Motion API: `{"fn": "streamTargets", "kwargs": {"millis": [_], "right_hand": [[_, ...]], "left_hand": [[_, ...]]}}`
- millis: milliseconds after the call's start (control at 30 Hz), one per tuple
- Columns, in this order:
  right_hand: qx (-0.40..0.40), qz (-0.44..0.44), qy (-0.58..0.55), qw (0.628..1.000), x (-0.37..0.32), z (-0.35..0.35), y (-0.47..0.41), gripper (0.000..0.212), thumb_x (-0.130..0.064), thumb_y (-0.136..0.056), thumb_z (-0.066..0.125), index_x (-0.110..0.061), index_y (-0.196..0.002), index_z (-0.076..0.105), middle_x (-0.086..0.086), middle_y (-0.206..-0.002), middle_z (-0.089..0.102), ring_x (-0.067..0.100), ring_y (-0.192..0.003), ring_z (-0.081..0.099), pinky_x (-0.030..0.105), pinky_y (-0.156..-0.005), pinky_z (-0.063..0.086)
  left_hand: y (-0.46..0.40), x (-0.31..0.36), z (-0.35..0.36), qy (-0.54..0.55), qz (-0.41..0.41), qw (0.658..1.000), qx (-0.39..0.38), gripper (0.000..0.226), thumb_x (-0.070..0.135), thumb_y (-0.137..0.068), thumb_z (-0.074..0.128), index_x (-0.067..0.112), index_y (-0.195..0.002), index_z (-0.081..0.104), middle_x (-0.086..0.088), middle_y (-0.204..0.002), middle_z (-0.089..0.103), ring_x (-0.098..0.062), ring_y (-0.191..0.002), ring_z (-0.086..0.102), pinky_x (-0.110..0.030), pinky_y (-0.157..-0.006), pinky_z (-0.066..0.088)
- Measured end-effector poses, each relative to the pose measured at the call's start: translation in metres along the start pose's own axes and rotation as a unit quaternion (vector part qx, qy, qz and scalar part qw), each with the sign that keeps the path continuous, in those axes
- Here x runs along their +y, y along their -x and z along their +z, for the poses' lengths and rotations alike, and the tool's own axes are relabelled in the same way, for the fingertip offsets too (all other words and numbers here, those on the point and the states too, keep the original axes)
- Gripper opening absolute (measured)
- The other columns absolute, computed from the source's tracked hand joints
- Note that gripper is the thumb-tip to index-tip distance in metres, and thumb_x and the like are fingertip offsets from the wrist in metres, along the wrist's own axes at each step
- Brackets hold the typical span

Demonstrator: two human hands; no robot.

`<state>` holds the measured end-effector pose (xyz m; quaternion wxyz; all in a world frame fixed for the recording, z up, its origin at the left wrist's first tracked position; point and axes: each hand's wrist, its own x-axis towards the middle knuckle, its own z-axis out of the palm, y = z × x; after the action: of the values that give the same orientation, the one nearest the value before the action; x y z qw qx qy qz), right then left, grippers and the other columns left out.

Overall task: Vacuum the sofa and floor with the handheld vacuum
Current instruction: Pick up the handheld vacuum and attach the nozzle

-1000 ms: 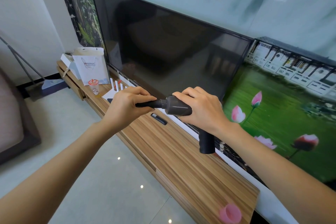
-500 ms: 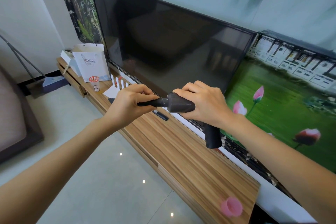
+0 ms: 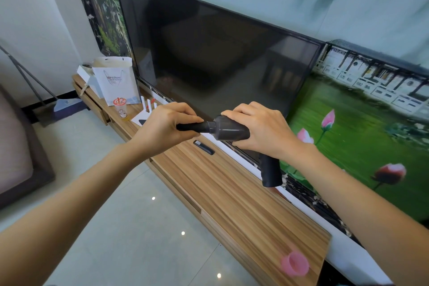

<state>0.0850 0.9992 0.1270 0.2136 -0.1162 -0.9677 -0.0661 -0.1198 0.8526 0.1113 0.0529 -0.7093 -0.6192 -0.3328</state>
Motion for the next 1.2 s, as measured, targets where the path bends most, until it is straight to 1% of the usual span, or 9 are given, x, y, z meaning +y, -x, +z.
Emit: {"fn": "streamTargets", "kwargs": {"millis": [233, 333, 500, 700, 800, 933, 1033, 1100, 1200], "right_hand": [[0.007, -0.023, 0.035, 0.999, 0.001, 0.006, -0.003, 0.069, -0.028, -0.064, 0.085, -0.014, -0.126, 0.061, 0.000, -0.105, 0.067, 0.023, -0.087, 0.063, 0.025, -0.063, 0.043], [0.008, -0.034, 0.022, 0.999, 0.002, 0.008, -0.007, 0.071, -0.028, -0.067, 0.084, -0.010, -0.130, 0.057, 0.005, -0.111, 0.066, 0.026, -0.096, 0.064, 0.037, -0.080, 0.052], [0.013, -0.021, 0.040, 0.999, 0.004, 0.012, -0.009, 0.087, -0.041, -0.070, 0.082, -0.009, -0.142, 0.044, 0.015, -0.142, 0.049, 0.032, -0.135, 0.042, 0.049, -0.112, 0.031], [0.044, 0.044, 0.040, 0.997, 0.004, 0.011, 0.004, 0.100, -0.044, -0.074, 0.078, -0.006, -0.150, 0.026, 0.019, -0.157, 0.023, 0.032, -0.147, 0.016, 0.046, -0.118, 0.021], [0.049, 0.144, -0.041, 0.987, 0.001, 0.013, 0.010, 0.111, -0.043, -0.072, 0.079, -0.003, -0.152, 0.014, 0.015, -0.161, 0.012, 0.026, -0.149, 0.009, 0.035, -0.119, 0.015], [-0.057, 0.306, -0.255, 0.916, -0.003, 0.019, 0.015, 0.123, -0.046, -0.068, 0.082, -0.017, -0.154, -0.001, -0.001, -0.163, 0.009, 0.013, -0.148, 0.013, 0.029, -0.114, 0.022], [-0.046, 0.334, -0.369, 0.866, -0.005, 0.019, 0.007, 0.103, -0.031, -0.068, 0.087, -0.023, -0.148, 0.022, -0.006, -0.137, 0.051, 0.004, -0.112, 0.055, 0.011, -0.084, 0.045], [-0.031, 0.354, -0.432, 0.829, -0.007, 0.018, 0.003, 0.084, -0.017, -0.071, 0.085, -0.021, -0.138, 0.034, -0.007, -0.118, 0.058, -0.002, -0.088, 0.059, 0.005, -0.058, 0.046], [-0.013, 0.370, -0.490, 0.789, -0.002, 0.022, 0.001, 0.061, -0.013, -0.070, 0.085, -0.021, -0.120, 0.051, 0.003, -0.106, 0.068, 0.016, -0.088, 0.069, 0.013, -0.055, 0.049]], "left_hand": [[0.008, -0.008, 0.006, -0.017, -0.003, 1.000, 0.023, 0.029, 0.012, -0.075, 0.080, 0.008, -0.104, 0.074, -0.005, -0.094, 0.070, -0.019, -0.083, 0.064, -0.036, -0.068, 0.057], [0.008, -0.011, 0.005, -0.019, -0.005, 0.999, 0.038, 0.029, 0.011, -0.076, 0.079, 0.008, -0.104, 0.074, -0.005, -0.093, 0.069, -0.020, -0.083, 0.064, -0.037, -0.067, 0.056], [0.007, -0.019, -0.001, -0.017, -0.021, 0.998, 0.064, 0.031, 0.008, -0.074, 0.080, 0.007, -0.104, 0.074, -0.006, -0.093, 0.069, -0.020, -0.083, 0.063, -0.038, -0.068, 0.056], [0.010, -0.040, -0.014, -0.031, -0.046, 0.995, 0.085, 0.033, 0.009, -0.073, 0.081, 0.009, -0.105, 0.074, -0.004, -0.095, 0.069, -0.020, -0.084, 0.063, -0.037, -0.071, 0.055], [0.013, -0.047, -0.020, -0.036, -0.066, 0.992, 0.098, 0.035, 0.006, -0.071, 0.082, 0.008, -0.105, 0.074, -0.005, -0.095, 0.069, -0.020, -0.084, 0.063, -0.039, -0.072, 0.055], [0.010, -0.052, -0.025, -0.040, -0.073, 0.991, 0.108, 0.034, 0.005, -0.071, 0.082, 0.006, -0.104, 0.074, -0.007, -0.094, 0.069, -0.021, -0.083, 0.062, -0.041, -0.071, 0.055], [0.005, -0.049, -0.025, -0.037, -0.066, 0.991, 0.107, 0.033, 0.006, -0.072, 0.081, 0.007, -0.104, 0.074, -0.006, -0.095, 0.068, -0.020, -0.085, 0.061, -0.037, -0.073, 0.054], [0.002, -0.048, -0.024, -0.038, -0.057, 0.992, 0.104, 0.033, 0.005, -0.072, 0.080, 0.006, -0.104, 0.074, -0.007, -0.096, 0.068, -0.021, -0.086, 0.062, -0.036, -0.073, 0.054], [-0.001, -0.049, -0.025, -0.033, -0.055, 0.992, 0.107, 0.032, 0.006, -0.073, 0.080, 0.006, -0.105, 0.073, -0.008, -0.096, 0.068, -0.021, -0.086, 0.062, -0.037, -0.073, 0.055]]}}
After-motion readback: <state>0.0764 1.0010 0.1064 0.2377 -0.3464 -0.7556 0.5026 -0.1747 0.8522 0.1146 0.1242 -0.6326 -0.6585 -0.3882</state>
